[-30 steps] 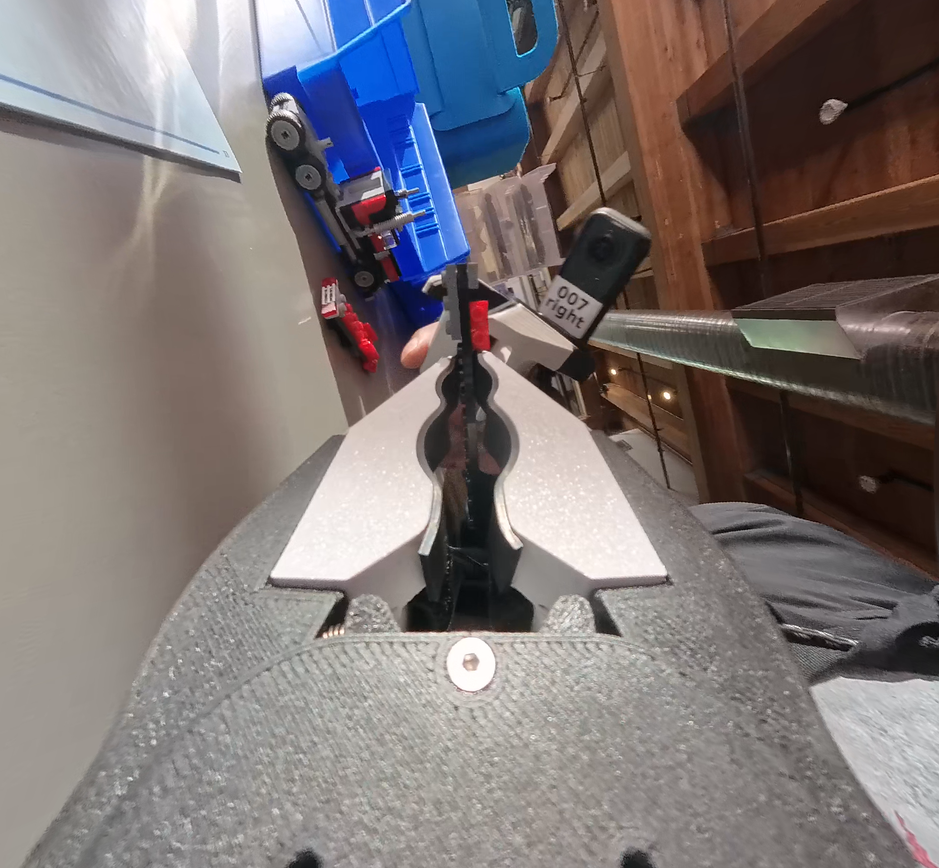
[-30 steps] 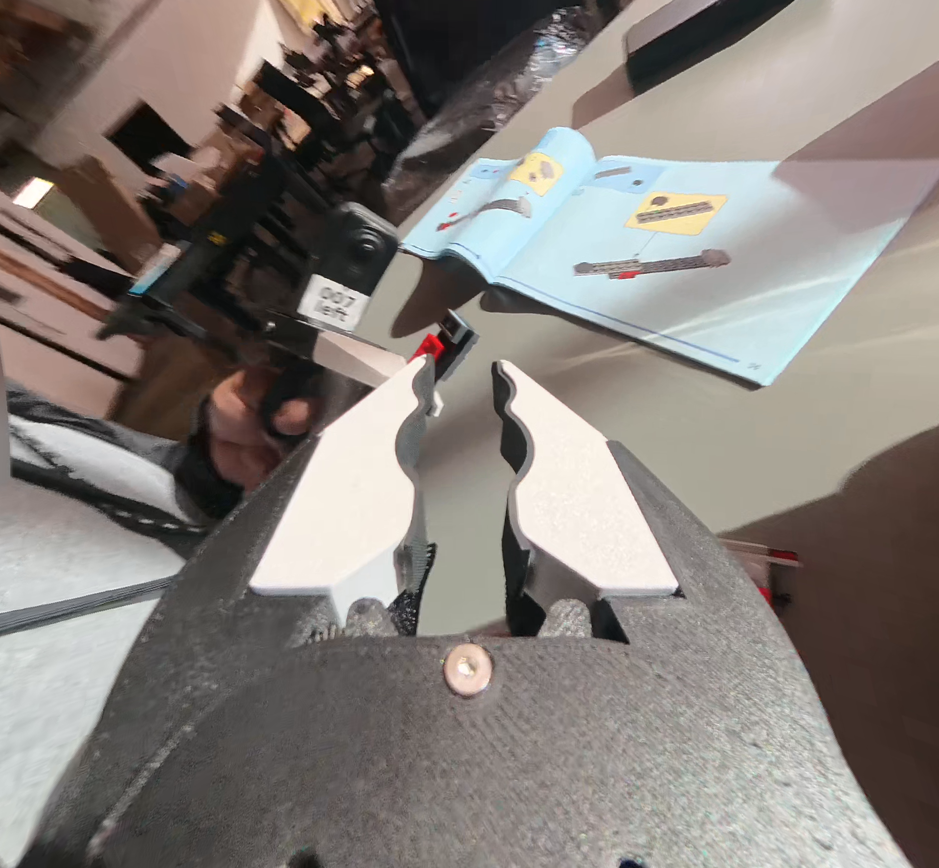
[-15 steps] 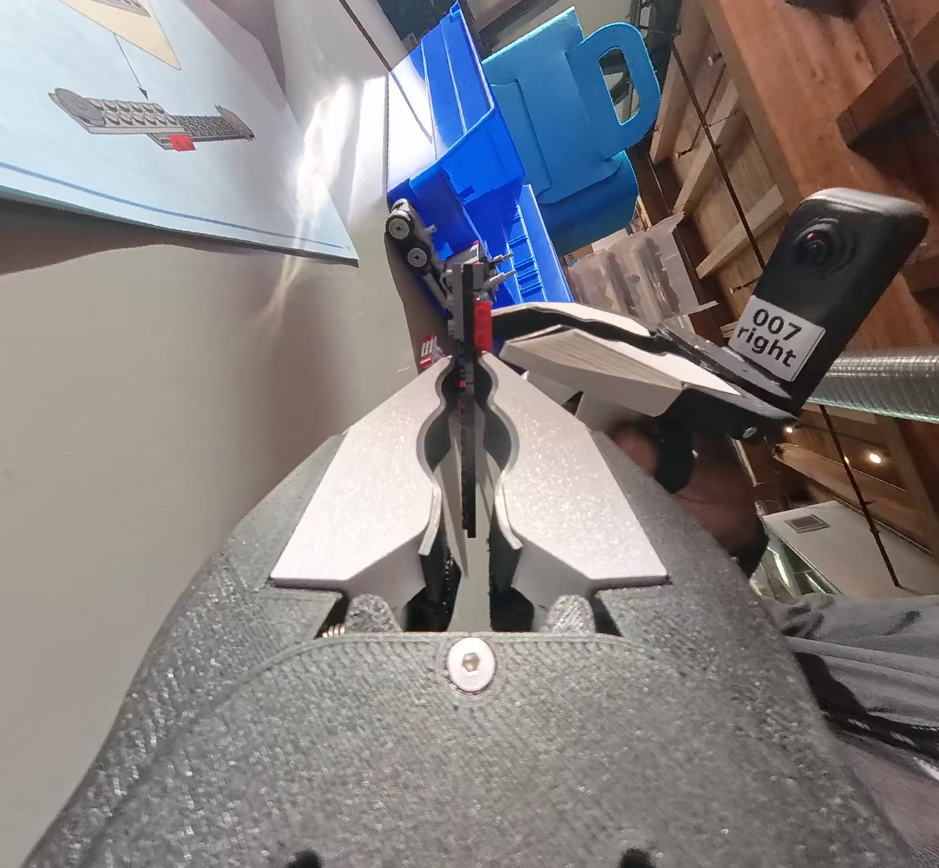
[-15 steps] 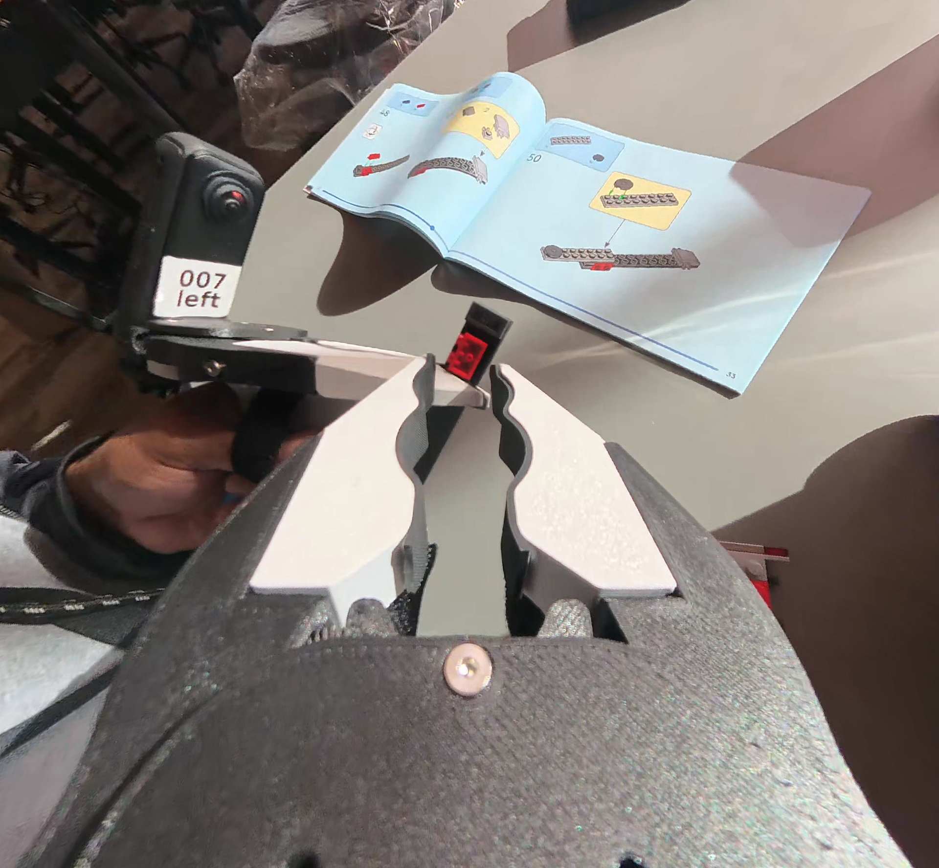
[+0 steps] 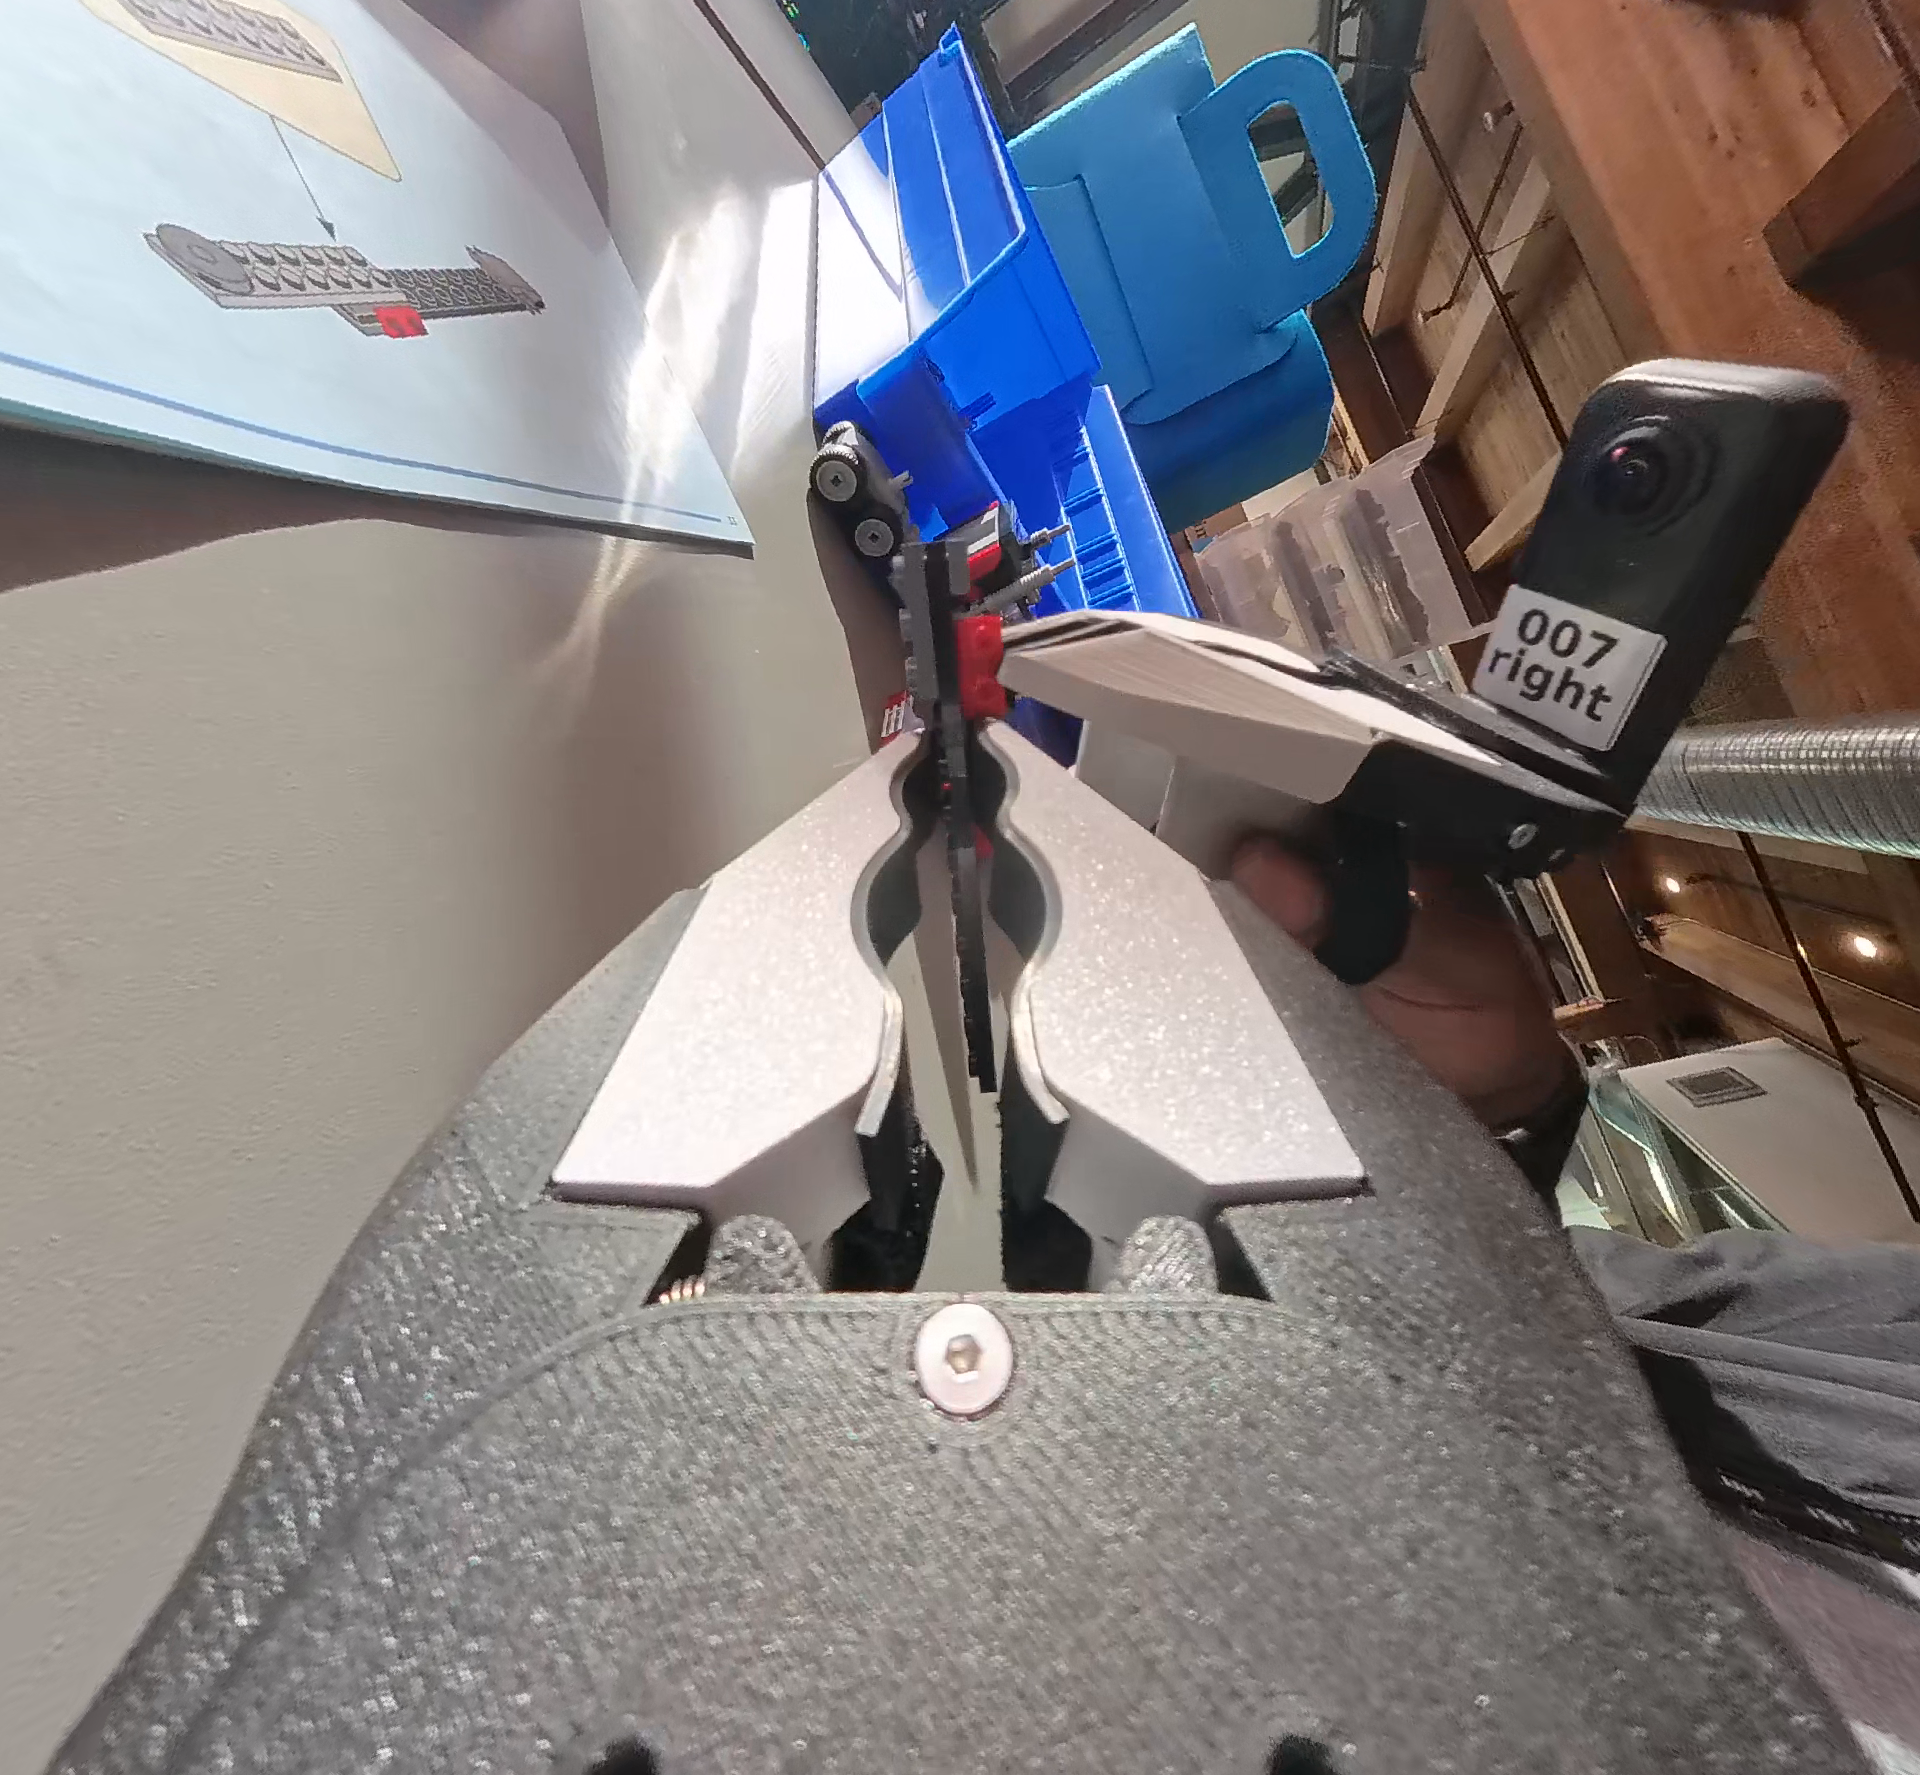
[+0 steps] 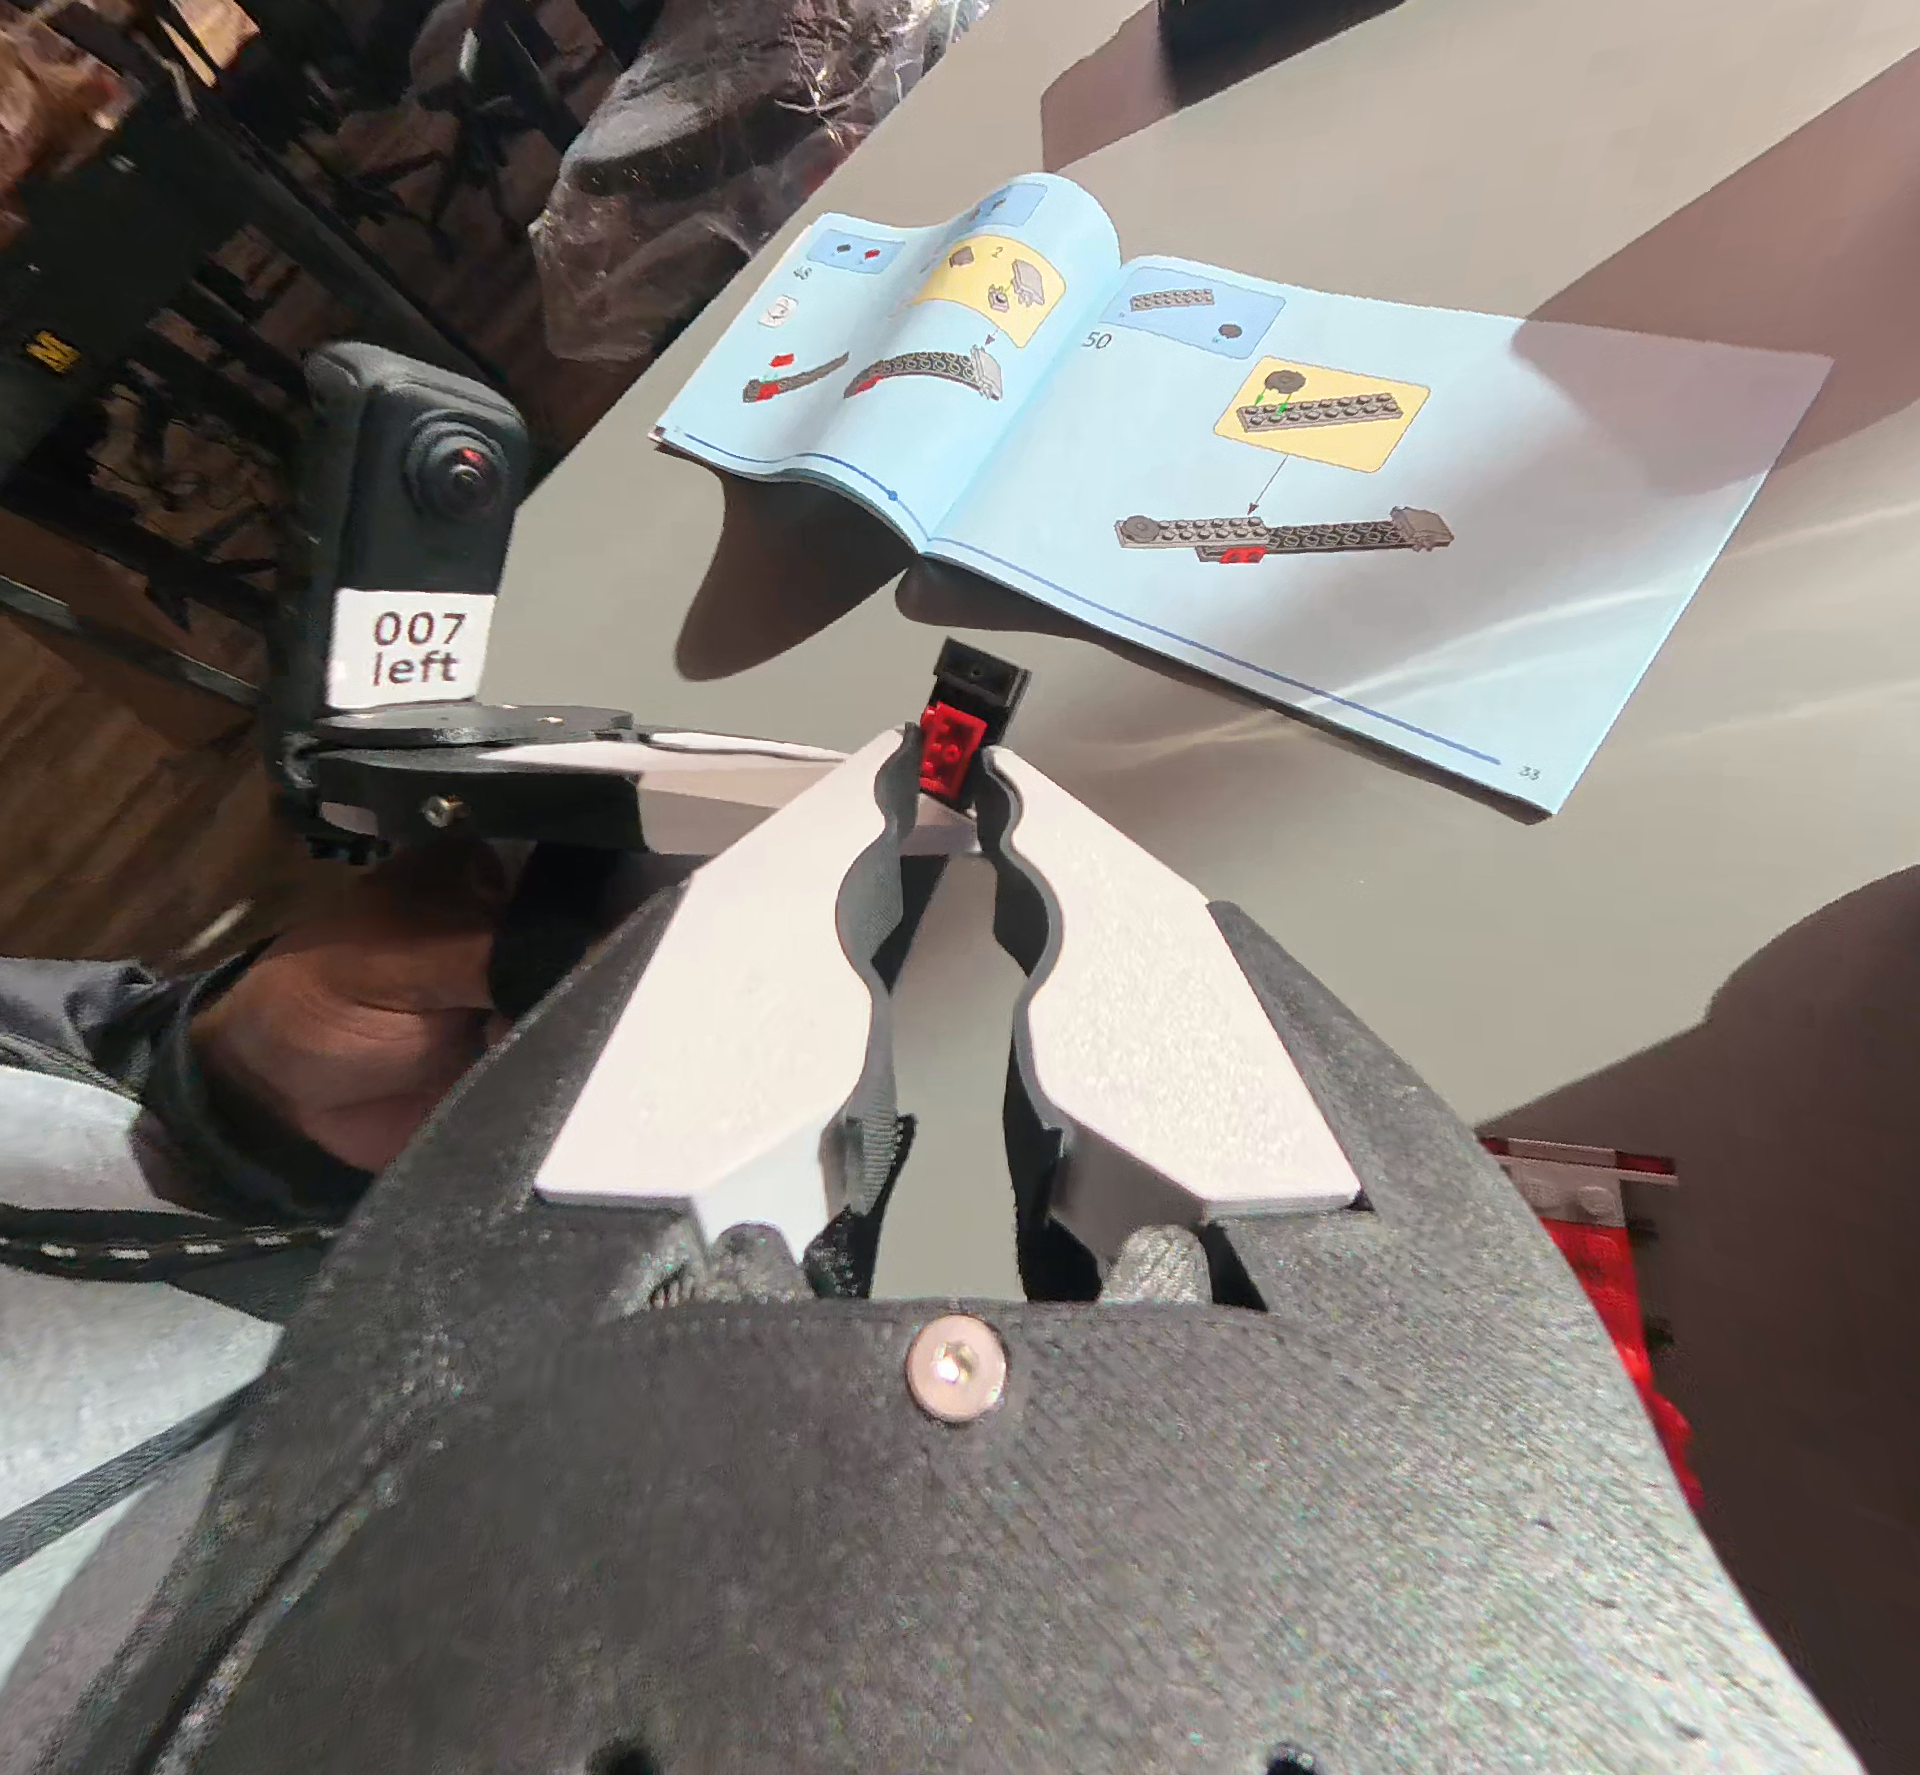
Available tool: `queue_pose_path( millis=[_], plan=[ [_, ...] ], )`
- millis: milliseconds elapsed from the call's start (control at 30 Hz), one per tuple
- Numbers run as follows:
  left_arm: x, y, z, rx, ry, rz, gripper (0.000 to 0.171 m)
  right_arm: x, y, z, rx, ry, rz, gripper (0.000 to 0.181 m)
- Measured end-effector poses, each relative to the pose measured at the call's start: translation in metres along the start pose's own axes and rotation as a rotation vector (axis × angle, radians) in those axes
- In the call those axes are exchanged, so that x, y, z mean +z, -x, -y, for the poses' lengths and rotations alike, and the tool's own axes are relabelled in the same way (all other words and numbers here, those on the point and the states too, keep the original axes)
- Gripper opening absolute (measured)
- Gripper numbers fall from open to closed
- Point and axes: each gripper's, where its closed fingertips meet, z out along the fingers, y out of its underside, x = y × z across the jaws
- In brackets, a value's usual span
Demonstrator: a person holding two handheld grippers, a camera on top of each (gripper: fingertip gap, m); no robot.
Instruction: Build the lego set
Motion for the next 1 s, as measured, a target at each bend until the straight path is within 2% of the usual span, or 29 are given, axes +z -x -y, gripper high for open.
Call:
queue_pose_path(
  millis=[300,500,1000],
  plan=[
    [0.0006,0.0005,-0.0007,0.012,0.003,0.01,0.005,0.001,0.0003,0.0017,0.031,-0.028,0.019,0.01],
    [0.0004,0.0003,-0.0006,0.004,0.004,0.004,0.005,0.0028,0.0028,0.0024,0.145,-0.065,0.1,0.01],
    [0.0017,0.001,-0.0035,0.005,0.023,0.008,0.005,0.003,-0.0001,0.0025,-0.033,-0.067,-0.046,0.011]
  ],
)
